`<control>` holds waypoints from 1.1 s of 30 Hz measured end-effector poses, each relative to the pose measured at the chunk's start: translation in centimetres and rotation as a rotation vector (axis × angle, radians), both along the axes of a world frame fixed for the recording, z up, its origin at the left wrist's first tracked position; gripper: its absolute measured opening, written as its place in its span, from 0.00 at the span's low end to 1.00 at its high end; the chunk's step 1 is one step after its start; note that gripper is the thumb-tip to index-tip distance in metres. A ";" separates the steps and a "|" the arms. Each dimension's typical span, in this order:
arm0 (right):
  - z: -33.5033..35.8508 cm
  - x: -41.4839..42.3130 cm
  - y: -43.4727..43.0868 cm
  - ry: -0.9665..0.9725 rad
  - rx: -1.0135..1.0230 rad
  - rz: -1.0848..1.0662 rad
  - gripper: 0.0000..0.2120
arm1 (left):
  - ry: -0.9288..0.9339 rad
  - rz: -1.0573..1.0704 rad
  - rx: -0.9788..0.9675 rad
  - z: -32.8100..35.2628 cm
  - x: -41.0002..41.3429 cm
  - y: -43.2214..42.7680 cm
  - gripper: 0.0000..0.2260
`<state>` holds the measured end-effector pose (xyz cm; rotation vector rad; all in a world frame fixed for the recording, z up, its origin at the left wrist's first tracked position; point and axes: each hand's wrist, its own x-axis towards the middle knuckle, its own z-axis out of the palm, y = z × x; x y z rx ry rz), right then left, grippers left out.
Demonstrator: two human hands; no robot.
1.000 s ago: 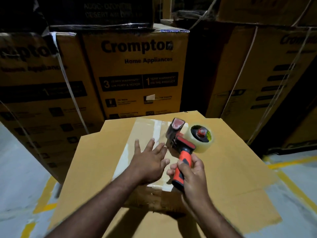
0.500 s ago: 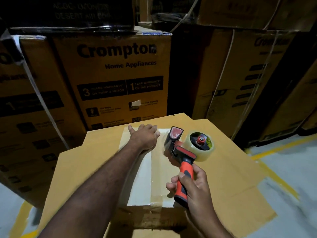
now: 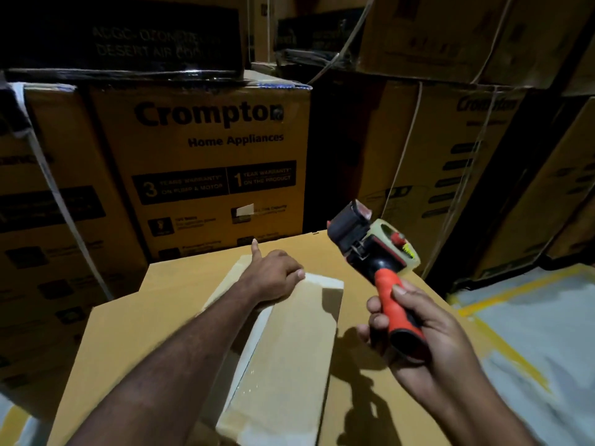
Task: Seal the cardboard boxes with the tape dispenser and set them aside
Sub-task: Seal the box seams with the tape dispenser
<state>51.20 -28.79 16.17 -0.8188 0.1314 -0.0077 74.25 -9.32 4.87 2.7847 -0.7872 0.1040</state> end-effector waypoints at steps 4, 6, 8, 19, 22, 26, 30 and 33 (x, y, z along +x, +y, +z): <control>0.3 1.5 -1.2 -0.023 -0.116 0.002 0.17 | -0.132 0.136 0.050 0.6 -1.9 0.1 0.22; -0.4 2.3 -1.4 -0.004 -0.227 0.023 0.17 | -0.135 0.323 -0.234 2.1 -4.2 0.1 0.17; -1.1 3.1 -1.3 0.005 -0.352 0.050 0.18 | 0.108 0.560 -0.805 5.3 -7.3 0.2 0.15; -4.1 3.2 1.6 -0.334 -1.203 0.269 0.29 | 0.978 0.748 -1.573 11.3 -15.2 4.5 0.34; -4.2 2.6 1.6 -0.493 -1.404 0.302 0.32 | 0.998 0.834 -1.611 10.9 -16.7 5.5 0.34; -4.2 1.6 2.0 -0.658 -1.454 0.320 0.35 | 0.965 0.898 -1.785 9.6 -18.8 5.9 0.31; -4.2 1.4 2.1 -0.736 -1.348 0.388 0.35 | 0.946 0.851 -1.984 8.3 -20.2 6.4 0.27; -3.9 1.2 2.5 -0.736 -1.246 0.393 0.32 | 0.941 0.775 -2.018 8.3 -20.7 6.5 0.22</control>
